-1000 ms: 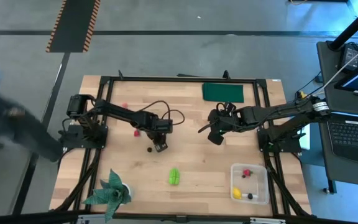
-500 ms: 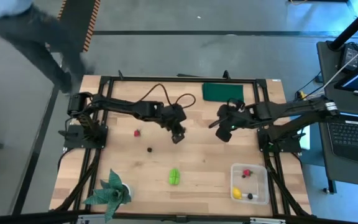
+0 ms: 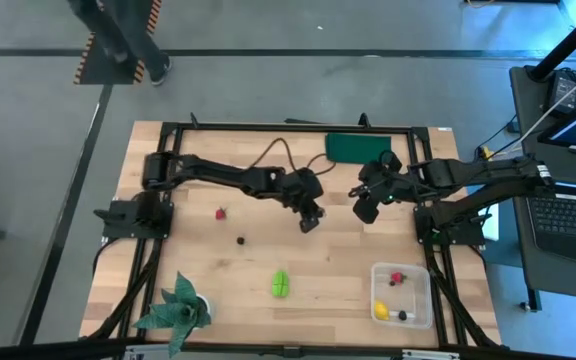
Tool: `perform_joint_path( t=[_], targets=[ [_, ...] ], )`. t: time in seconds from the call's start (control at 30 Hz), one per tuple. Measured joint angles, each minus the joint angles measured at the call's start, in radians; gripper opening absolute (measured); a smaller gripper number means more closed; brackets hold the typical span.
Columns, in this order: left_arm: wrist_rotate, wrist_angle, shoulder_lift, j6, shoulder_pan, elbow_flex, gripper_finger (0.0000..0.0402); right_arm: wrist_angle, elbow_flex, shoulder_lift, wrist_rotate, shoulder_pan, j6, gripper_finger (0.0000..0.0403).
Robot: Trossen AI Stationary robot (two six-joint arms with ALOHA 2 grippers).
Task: Pick and placing Produce into tupperware
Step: Put the red cherry into the transparent bin
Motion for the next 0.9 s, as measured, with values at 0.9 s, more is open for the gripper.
perform_joint_path(
  t=[0.9],
  targets=[
    [0.054, -0.038, 0.248, 0.043, 0.021, 0.159, 0.0126, 0.006, 0.000, 0.002, -0.001, 0.000, 0.002, 0.0171]
  ],
)
